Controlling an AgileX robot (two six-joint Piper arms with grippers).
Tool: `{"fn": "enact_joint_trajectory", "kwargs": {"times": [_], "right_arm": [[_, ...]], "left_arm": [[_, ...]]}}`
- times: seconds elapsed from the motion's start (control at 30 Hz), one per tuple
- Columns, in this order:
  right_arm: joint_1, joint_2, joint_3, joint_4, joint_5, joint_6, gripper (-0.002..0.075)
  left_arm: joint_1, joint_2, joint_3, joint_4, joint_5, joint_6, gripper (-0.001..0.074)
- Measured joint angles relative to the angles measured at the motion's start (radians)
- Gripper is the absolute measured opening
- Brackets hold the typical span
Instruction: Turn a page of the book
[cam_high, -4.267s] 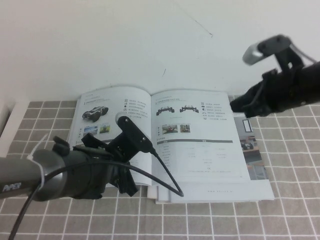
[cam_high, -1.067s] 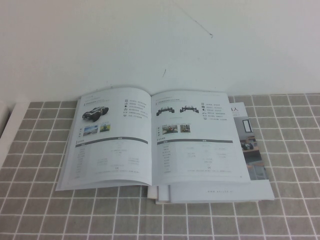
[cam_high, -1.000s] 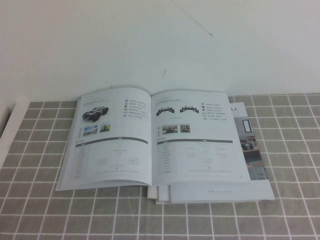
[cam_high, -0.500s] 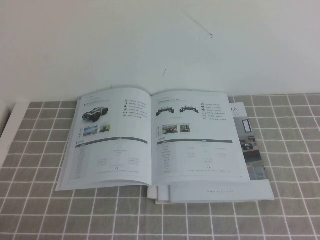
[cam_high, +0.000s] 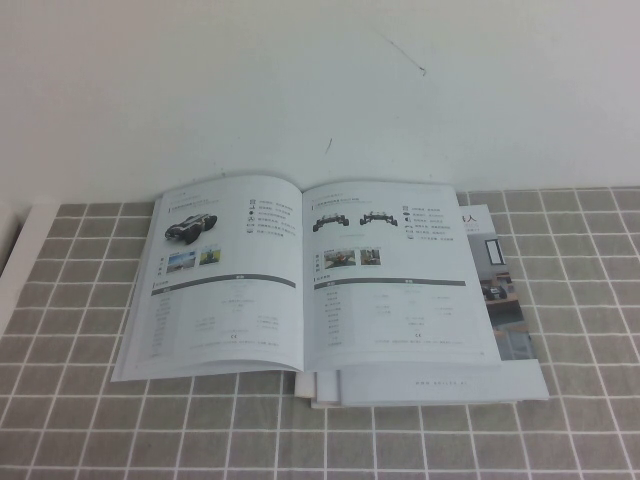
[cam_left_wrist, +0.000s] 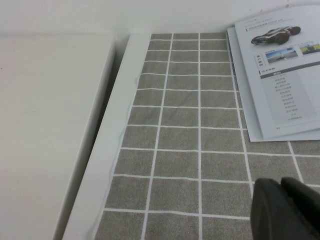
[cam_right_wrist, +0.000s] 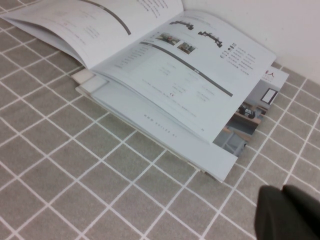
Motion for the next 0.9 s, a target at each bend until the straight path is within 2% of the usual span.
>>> {"fn": "enact_joint_trajectory", "kwargs": {"times": [0.53, 0.73, 0.9], "right_arm": [[0.000, 0.000, 0.000, -0.002, -0.007, -0.004, -0.0001], [-0.059, -0.166, 0.009, -0.014, -0.135, -0.064, -0.0001], [-0.088, -0.277, 0.122, 0.013, -0.275, -0.088, -0.0001]], "left_arm": [[0.000, 0.000, 0.000, 0.000, 0.000, 0.000, -0.0002], [0.000, 0.000, 0.000, 0.000, 0.000, 0.001, -0.0002], [0.000, -0.002, 0.000, 0.000, 0.000, 0.001, -0.0002]]}}
